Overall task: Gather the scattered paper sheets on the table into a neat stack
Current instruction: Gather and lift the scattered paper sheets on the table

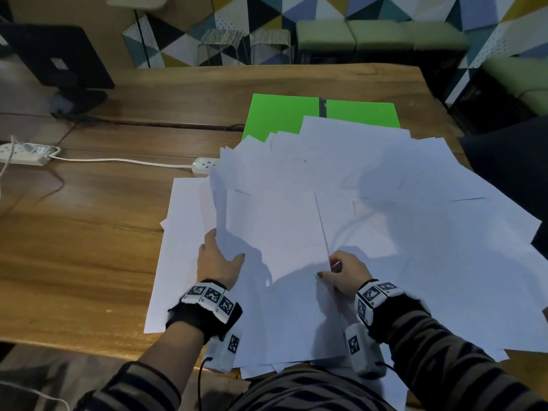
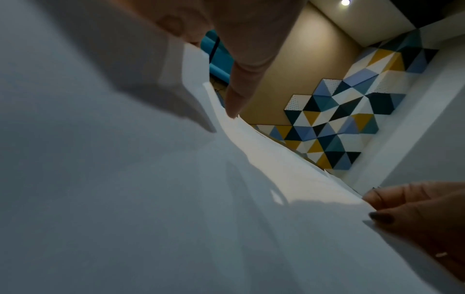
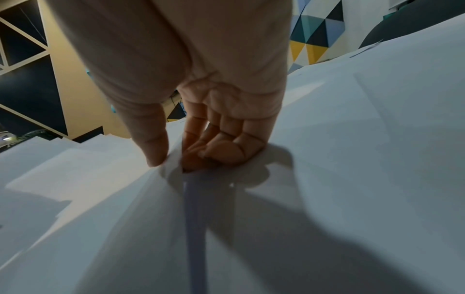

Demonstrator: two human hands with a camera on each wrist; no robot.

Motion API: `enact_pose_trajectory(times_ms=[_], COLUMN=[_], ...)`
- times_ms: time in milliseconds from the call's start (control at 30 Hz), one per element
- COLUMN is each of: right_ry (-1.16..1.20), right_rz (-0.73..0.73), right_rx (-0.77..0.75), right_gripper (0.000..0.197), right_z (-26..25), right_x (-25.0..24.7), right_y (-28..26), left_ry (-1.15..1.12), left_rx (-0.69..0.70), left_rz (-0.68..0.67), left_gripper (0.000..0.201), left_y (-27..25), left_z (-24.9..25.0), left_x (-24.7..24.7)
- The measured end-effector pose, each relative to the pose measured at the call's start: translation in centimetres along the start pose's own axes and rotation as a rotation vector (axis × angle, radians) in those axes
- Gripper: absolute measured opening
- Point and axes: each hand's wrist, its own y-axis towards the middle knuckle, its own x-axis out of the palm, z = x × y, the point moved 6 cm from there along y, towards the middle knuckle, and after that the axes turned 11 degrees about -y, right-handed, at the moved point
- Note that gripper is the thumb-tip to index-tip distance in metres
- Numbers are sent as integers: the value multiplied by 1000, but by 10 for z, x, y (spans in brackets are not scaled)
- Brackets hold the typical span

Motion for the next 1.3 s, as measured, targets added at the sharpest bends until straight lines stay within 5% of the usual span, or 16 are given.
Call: enact_pose_trajectory(times_ms=[133,267,333,467,600,700,800,967,1300], right_ry=[8,-14,17,-102,-165,-162,-54,-30,264], right_rz=[13,1,121,394,279,210,165,114,-27], right_rx=[-23,-78,-70,57,185,141,84,-9,-113], right_gripper=[21,21,14,44,71,78,66,13,39], right_z=[1,-4,-4,12,33,36,34,22,-17], right_x=[2,5,-9,-60,-86,-85,-75,-53,-3], right_y=[0,0,5,25,46,57,60,58,34], left_ry=[-53,1,4,-48,-164,-146,-66,64,50], left_rx=[-93,-42,-34,-30,-1,-50,-108,-119,-124], left_rz=[-7,-43,-56,-73,-77,-75,-84,-20,61], left_gripper=[73,58,53,62,50,66,79,82,74], left_y=[3,11,12,12,8,15,18,12,10], left_z=[-10,-8,-6,-2,5,-4,-12,-12,-13], left_x=[-2,-7,-10,-18,-24,-25,-21,-13,-11])
